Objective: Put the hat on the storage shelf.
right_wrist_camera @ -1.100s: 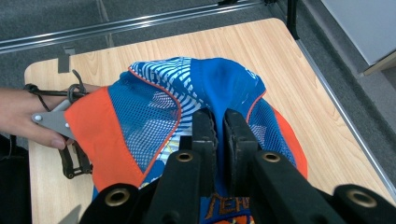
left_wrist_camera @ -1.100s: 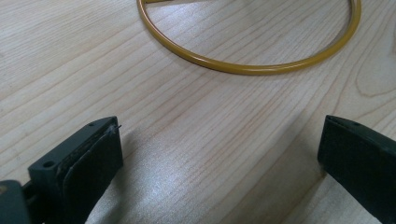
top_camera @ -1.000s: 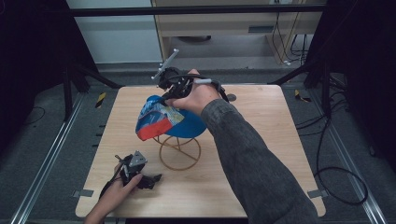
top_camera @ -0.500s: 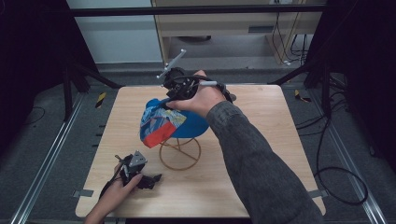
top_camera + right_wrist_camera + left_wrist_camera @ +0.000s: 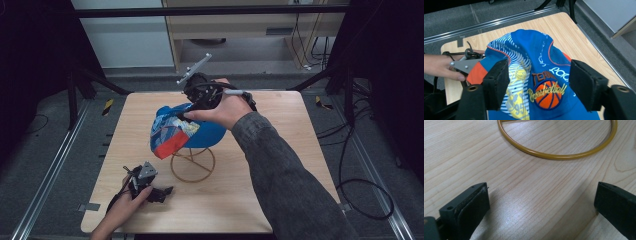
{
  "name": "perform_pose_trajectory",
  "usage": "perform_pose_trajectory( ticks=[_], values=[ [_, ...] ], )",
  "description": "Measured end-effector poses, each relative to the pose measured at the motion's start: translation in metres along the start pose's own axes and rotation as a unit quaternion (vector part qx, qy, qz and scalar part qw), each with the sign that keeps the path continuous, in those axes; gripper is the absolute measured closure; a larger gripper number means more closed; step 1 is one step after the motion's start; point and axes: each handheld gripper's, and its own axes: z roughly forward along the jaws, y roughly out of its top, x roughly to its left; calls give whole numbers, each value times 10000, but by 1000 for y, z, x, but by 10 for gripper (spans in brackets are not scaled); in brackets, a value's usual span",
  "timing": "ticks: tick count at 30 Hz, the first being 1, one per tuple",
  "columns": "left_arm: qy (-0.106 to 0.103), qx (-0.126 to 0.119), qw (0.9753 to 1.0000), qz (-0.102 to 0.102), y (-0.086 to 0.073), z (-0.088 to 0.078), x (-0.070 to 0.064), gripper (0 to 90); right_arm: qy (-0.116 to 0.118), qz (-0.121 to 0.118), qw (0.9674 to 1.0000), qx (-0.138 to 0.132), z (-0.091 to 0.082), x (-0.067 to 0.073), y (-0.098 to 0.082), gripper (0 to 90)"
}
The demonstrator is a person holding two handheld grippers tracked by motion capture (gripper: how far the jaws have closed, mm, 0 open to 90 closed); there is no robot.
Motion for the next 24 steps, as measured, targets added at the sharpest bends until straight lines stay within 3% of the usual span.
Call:
perform_pose_trajectory(
  ticks=[20, 24],
  values=[
    [2, -3, 10000, 7, 0, 0, 0, 0, -234, 243, 9992, -223, -10, 5, -18, 82],
    [2, -6, 10000, 4, 0, 0, 0, 0, -415, 246, 9982, -344, -15, 4, -22, 63]
  ],
)
